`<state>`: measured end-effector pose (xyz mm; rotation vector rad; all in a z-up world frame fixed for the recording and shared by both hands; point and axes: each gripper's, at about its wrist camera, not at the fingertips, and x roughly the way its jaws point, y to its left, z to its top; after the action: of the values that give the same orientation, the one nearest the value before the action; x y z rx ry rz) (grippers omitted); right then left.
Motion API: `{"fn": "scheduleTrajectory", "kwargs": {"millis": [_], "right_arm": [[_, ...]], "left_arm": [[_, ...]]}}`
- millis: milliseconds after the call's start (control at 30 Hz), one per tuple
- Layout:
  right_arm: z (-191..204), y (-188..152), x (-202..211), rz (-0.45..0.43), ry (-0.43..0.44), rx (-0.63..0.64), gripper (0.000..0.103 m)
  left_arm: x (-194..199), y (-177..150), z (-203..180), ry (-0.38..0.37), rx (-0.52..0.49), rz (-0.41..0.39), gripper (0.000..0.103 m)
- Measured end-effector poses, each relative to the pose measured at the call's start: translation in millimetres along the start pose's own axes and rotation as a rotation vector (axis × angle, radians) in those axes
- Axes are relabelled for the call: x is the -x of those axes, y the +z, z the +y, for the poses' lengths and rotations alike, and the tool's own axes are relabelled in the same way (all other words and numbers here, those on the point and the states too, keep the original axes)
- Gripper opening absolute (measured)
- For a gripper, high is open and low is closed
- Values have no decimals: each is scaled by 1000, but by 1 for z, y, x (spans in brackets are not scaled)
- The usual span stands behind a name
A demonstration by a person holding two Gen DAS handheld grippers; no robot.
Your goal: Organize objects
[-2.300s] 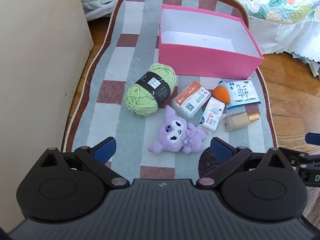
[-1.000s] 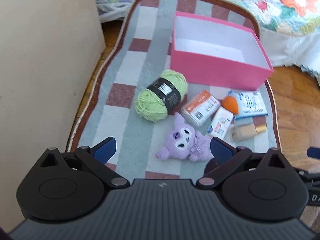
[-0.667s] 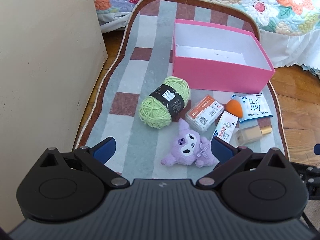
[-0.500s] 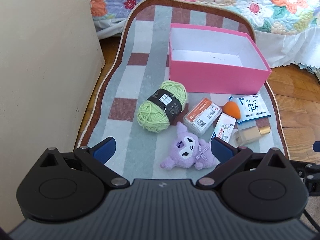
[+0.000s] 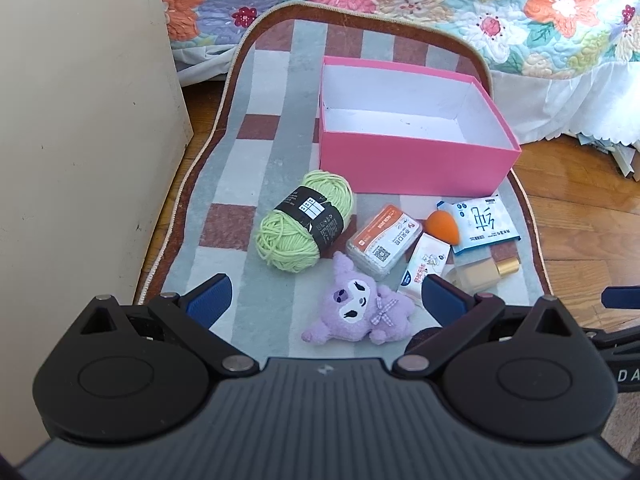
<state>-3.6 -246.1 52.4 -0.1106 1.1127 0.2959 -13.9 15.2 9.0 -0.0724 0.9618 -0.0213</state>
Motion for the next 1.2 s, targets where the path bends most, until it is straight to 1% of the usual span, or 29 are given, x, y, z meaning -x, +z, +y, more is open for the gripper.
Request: {"fn": "scheduleTrajectory", "kwargs": {"millis": [67, 100, 133, 200, 233, 300, 367, 400, 433, 500, 567, 667, 733, 767, 833, 867, 900, 933, 1000, 1067, 1133, 1200], "right_arm": [[1, 0, 0, -9, 10, 0, 95], [1, 1, 2, -26, 23, 6, 95], [2, 2, 5, -62, 49, 18, 95], [3, 3, 12, -167, 147, 54, 95], [2, 5, 14, -212, 201, 59, 95], [-5, 13, 13, -263, 295, 19, 95], [-11, 23, 5, -285, 347, -54, 95], [-16, 29, -4, -255, 364, -82, 95], [-20, 36, -17, -196, 381, -100, 94], [-24, 46, -44, -79, 411, -134, 84], [-25, 49, -71, 28, 429, -169, 81], [-22, 41, -105, 160, 468, -225, 78], [-17, 31, -119, 207, 483, -240, 78], [-14, 27, -126, 225, 484, -251, 78], [-9, 18, -138, 247, 471, -290, 78], [-8, 14, -143, 247, 456, -314, 78], [-5, 10, -148, 246, 441, -333, 76], [-3, 7, -155, 247, 426, -343, 76], [2, -1, -167, 247, 402, -366, 74], [7, -6, -177, 248, 407, -369, 72], [14, -10, -182, 242, 407, -357, 69], [21, -11, -182, 212, 378, -338, 68]], "left_arm": [[-1, 7, 2, -22, 0, 17, 102], [-1, 12, 4, -44, -1, 28, 101], [-2, 16, 5, -57, -3, 41, 101], [-4, 24, 8, -57, -13, 60, 100], [-3, 28, 9, -47, -22, 56, 100], [-3, 34, 8, -15, -55, 32, 99], [-4, 39, 7, 8, -90, 13, 98], [-5, 42, 7, 6, -100, 11, 98], [-6, 45, 8, -4, -105, 14, 97], [-13, 48, 9, -23, -99, 28, 96], [-25, 49, 8, -49, -93, 50, 93], [-50, 46, 8, -67, -65, 100, 85], [-65, 42, 9, -101, -40, 135, 79], [-72, 40, 9, -120, -25, 150, 78], [-85, 33, 10, -150, 1, 165, 68], [-91, 30, 9, -159, 8, 168, 66], [-96, 27, 9, -167, 7, 170, 62], [-101, 24, 7, -174, -3, 172, 60], [-111, 18, 2, -177, -28, 184, 59], [-121, 12, 0, -193, -40, 204, 56], [-132, 6, 1, -208, -23, 228, 54], [-142, 3, 5, -211, 11, 254, 53]]}}
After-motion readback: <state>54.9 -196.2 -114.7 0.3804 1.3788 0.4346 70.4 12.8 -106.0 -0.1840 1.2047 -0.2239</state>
